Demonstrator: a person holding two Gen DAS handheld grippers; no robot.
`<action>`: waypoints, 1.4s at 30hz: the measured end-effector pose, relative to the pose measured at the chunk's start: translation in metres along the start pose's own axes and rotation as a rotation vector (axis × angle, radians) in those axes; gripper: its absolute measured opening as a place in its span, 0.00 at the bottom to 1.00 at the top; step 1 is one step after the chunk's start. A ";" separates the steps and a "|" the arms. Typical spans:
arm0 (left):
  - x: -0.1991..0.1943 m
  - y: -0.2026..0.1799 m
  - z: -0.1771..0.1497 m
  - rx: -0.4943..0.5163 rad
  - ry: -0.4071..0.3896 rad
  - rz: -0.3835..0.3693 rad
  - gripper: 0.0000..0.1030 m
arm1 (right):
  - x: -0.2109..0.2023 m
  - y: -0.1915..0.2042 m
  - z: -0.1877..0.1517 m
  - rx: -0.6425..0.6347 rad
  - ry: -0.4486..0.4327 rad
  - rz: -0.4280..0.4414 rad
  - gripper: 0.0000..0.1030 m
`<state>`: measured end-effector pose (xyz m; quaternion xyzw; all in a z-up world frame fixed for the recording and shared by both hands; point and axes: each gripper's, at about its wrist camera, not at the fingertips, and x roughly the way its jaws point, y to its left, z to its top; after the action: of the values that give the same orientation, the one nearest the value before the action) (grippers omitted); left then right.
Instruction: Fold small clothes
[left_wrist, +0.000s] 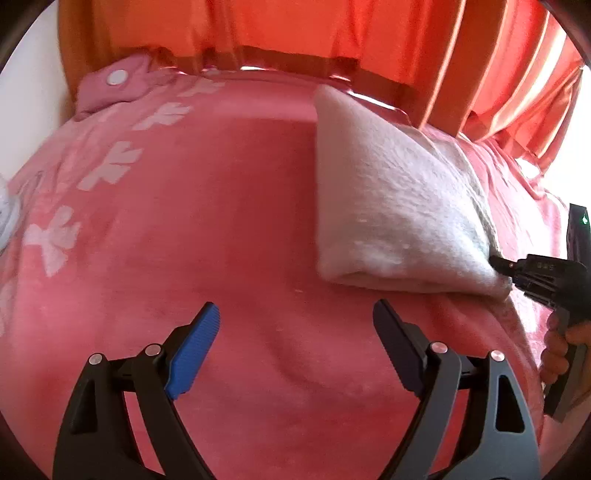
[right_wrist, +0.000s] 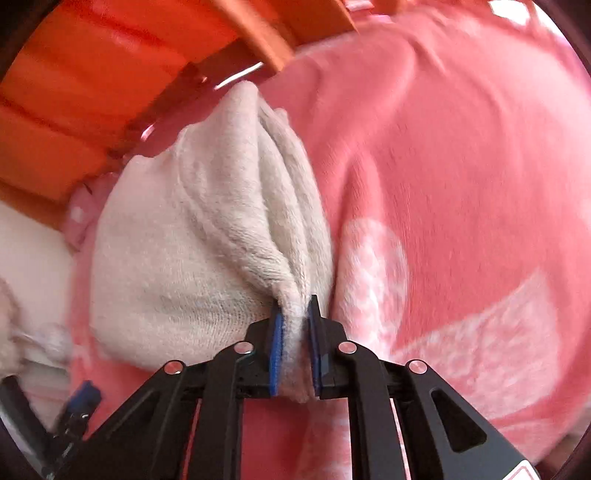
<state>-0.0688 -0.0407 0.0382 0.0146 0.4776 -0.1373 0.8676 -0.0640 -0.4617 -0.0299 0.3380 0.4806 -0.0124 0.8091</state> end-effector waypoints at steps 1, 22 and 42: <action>0.000 -0.004 0.002 0.006 -0.001 -0.007 0.80 | -0.008 0.004 0.001 -0.009 -0.016 0.005 0.13; 0.008 -0.041 0.031 0.045 -0.036 -0.026 0.83 | -0.004 0.073 0.070 -0.171 -0.211 0.008 0.07; 0.031 -0.051 0.059 -0.035 0.018 -0.117 0.88 | 0.006 0.031 0.029 -0.028 -0.053 -0.074 0.60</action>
<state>-0.0180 -0.1061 0.0499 -0.0271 0.4877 -0.1794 0.8539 -0.0277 -0.4518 -0.0090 0.3084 0.4712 -0.0447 0.8251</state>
